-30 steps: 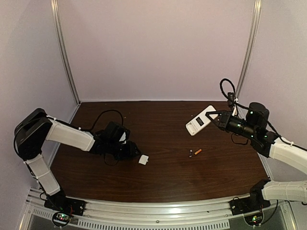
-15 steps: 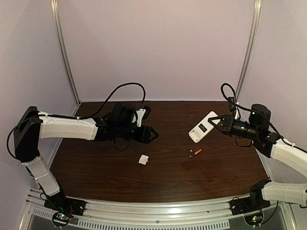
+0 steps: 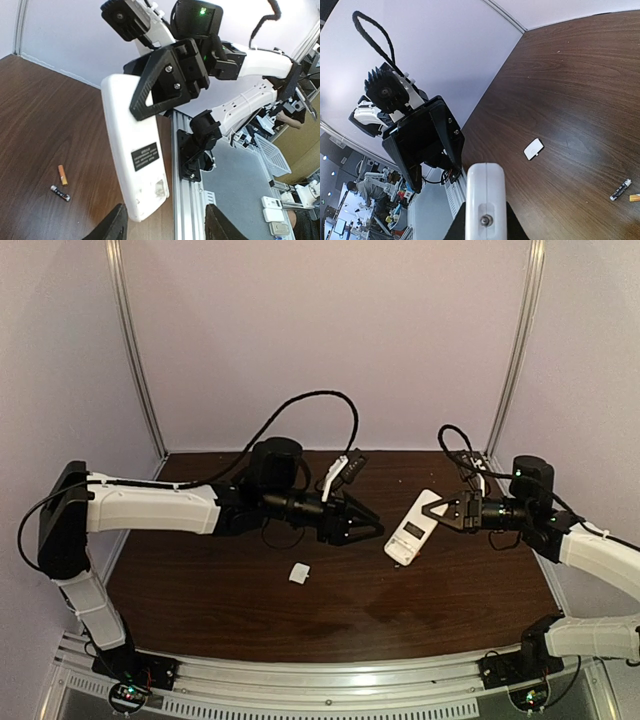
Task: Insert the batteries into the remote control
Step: Pick up the battery from the center of the board.
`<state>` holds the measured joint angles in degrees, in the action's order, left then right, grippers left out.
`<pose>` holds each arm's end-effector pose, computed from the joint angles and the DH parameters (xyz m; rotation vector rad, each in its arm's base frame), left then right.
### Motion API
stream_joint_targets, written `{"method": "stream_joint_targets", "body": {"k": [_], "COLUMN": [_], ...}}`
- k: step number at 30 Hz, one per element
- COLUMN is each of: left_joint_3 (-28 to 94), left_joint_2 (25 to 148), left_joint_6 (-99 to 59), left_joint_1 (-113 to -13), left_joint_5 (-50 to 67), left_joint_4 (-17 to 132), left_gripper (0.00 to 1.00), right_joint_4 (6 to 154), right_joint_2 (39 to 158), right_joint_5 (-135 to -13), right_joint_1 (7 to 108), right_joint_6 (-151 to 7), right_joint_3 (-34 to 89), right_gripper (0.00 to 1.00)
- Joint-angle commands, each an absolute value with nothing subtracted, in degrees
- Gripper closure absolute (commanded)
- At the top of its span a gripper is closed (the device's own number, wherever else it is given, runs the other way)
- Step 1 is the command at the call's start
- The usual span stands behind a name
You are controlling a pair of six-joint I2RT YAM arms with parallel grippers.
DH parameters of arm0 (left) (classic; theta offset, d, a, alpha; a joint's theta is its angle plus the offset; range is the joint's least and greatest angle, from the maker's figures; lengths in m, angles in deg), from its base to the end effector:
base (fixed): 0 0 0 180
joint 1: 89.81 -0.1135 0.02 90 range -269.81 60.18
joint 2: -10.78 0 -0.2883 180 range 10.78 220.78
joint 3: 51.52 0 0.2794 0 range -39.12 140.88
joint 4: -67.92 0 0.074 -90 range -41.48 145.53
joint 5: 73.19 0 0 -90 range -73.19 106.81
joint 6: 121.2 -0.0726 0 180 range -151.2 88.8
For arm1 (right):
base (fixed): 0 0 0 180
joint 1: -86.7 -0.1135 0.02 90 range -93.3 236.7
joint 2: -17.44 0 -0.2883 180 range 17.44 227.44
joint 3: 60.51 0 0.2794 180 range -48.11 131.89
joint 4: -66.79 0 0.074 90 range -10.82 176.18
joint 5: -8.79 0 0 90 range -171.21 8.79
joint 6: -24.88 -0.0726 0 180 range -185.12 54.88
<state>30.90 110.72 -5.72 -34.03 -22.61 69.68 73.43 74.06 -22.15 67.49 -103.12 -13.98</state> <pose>0.2214 -0.4074 0.2780 1.0657 1.8222 -1.5581 0.2091 0.1388 0.2732 -0.4757 1.9893 1.6085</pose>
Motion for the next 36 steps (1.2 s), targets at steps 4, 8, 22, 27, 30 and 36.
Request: {"method": "stream_joint_targets", "body": {"k": [4,8,22,27,30,36], "left_joint_3": [33.57,34.86,34.90,34.44,33.13,30.91], "left_joint_2": [114.33,115.72,117.73,117.84,117.76,118.29], "left_joint_6": [-1.51,-0.75,2.33,3.43,6.44,12.12], "left_joint_1": [-33.06,-32.55,-31.90,-31.81,-32.14,-33.40], "left_joint_5": [-28.70,-29.47,-31.96,-32.90,-32.83,-31.89], "left_joint_4": [75.56,74.91,78.11,80.28,84.67,92.51], "left_gripper": [0.48,0.50,0.74,0.93,1.00,1.00], "right_joint_4": [70.95,70.97,72.46,73.39,74.18,72.25], "right_joint_2": [74.91,75.37,76.88,76.94,76.63,76.59], "right_joint_5": [-17.93,-17.65,-18.02,-19.54,-21.19,-21.48], "right_joint_1": [64.15,62.87,59.43,59.41,59.43,59.45], "right_joint_6": [-101.87,-101.51,-99.58,-99.07,-98.93,-100.17], "right_joint_3": [-11.00,-10.30,-8.00,-7.76,-7.98,-9.36], "right_gripper": [1.00,1.00,1.00,0.89,0.67,0.72]}}
